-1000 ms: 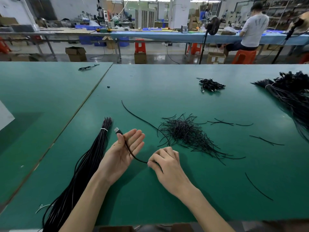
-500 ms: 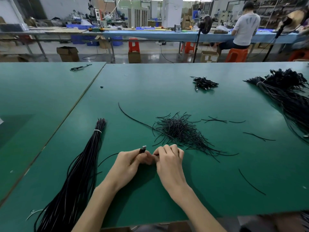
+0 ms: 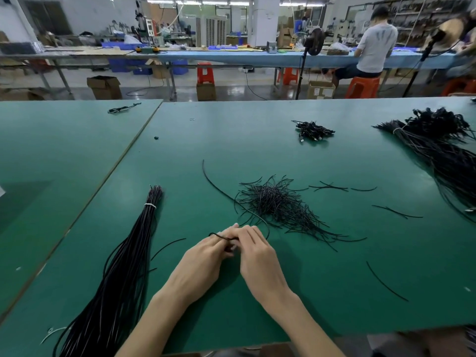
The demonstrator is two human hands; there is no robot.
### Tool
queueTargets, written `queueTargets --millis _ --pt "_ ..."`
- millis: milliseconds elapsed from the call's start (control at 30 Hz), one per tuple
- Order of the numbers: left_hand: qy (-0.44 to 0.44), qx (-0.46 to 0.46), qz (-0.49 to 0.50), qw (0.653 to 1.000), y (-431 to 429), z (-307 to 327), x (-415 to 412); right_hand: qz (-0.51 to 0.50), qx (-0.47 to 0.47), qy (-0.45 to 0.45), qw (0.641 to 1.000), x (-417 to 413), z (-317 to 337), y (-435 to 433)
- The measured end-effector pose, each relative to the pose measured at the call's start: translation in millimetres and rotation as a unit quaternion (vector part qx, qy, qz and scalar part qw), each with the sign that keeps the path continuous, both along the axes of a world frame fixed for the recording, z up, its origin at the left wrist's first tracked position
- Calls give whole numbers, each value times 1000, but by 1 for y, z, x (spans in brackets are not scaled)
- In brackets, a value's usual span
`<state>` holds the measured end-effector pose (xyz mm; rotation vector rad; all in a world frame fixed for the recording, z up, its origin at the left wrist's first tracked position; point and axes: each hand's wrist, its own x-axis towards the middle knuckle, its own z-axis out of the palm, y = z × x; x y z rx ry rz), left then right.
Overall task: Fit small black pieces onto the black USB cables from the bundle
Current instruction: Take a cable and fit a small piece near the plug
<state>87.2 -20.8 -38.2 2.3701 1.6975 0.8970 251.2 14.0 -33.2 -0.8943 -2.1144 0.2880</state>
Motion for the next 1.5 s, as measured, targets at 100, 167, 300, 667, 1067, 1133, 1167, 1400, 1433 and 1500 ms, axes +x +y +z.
queueTargets --millis 100,167,300,667,1067,1133,1167,1400,1433,1500 --pt "-50 -21 21 998 1 1 -4 30 -57 22 998 3 3 -3" --pt "-72 -37 32 996 2 1 -5 48 -78 28 995 2 5 -5" --pt "-239 -49 33 969 0 4 -6 30 -90 14 995 0 4 -5" --pt "-647 -107 5 755 3 15 1 62 -42 -69 995 -4 1 -1" --pt "-757 -196 -36 623 4 25 -3 85 -216 37 972 -2 2 3" --pt "-761 -206 -37 614 2 28 -1 105 -248 68 961 -1 2 3" --pt "-763 -208 -36 612 1 29 -1 114 -256 76 957 -1 2 4" --pt "-710 -234 -98 657 0 30 1 151 -360 163 906 5 5 12" --pt "-704 -238 -108 660 0 29 1 153 -359 157 907 4 5 12" --pt "-697 -243 -127 662 1 27 0 151 -356 152 909 4 6 11"
